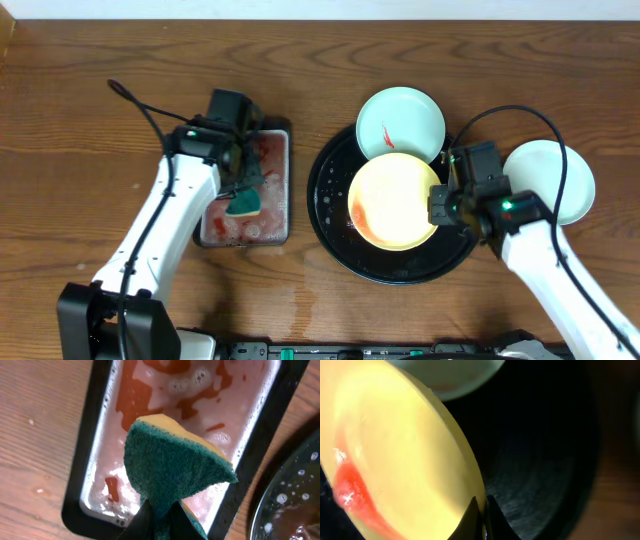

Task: Clean dirty plates on tray and stack at the side

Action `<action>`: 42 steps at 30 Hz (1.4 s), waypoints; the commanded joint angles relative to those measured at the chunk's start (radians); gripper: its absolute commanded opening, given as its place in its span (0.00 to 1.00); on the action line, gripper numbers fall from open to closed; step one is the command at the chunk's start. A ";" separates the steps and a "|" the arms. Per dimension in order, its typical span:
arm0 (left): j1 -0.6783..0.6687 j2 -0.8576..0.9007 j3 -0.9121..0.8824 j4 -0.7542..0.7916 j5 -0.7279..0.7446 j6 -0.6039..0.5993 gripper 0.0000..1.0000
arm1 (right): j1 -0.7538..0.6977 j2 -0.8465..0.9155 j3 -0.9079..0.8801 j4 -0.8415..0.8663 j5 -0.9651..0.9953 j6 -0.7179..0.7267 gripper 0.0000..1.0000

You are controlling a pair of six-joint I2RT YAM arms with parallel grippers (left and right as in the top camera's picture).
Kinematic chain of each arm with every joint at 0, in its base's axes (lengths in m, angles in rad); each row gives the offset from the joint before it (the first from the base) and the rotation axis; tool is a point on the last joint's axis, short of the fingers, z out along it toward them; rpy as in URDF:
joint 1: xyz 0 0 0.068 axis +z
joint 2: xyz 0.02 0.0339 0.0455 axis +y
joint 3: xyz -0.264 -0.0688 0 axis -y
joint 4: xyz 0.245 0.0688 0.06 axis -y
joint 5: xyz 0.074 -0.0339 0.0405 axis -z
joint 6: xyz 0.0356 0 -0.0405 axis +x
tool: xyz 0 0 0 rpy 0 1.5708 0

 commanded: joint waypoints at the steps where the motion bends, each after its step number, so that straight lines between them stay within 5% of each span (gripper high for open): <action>1: 0.026 -0.019 0.008 0.007 0.067 0.032 0.13 | 0.086 -0.080 0.009 0.001 0.246 -0.008 0.01; 6: 0.027 -0.035 0.008 0.010 0.092 0.045 0.17 | 0.210 -0.158 0.019 0.001 0.433 -0.043 0.01; 10: 0.027 -0.055 0.008 0.006 0.093 0.045 0.35 | 0.303 -0.185 0.022 0.000 0.531 -0.126 0.01; 20: 0.027 -0.206 0.008 -0.010 0.172 0.089 0.54 | 0.603 -0.184 0.026 0.001 0.935 -0.270 0.01; 25: 0.027 -0.262 0.008 -0.018 0.171 0.089 0.61 | 0.708 -0.184 0.030 0.002 0.980 -0.335 0.01; 28: 0.027 -0.262 0.008 -0.017 0.171 0.089 0.78 | 0.747 -0.184 0.036 0.002 1.003 -0.335 0.01; 42: 0.027 -0.261 0.008 -0.017 0.171 0.089 0.80 | 0.769 -0.184 0.059 0.158 1.103 -0.544 0.01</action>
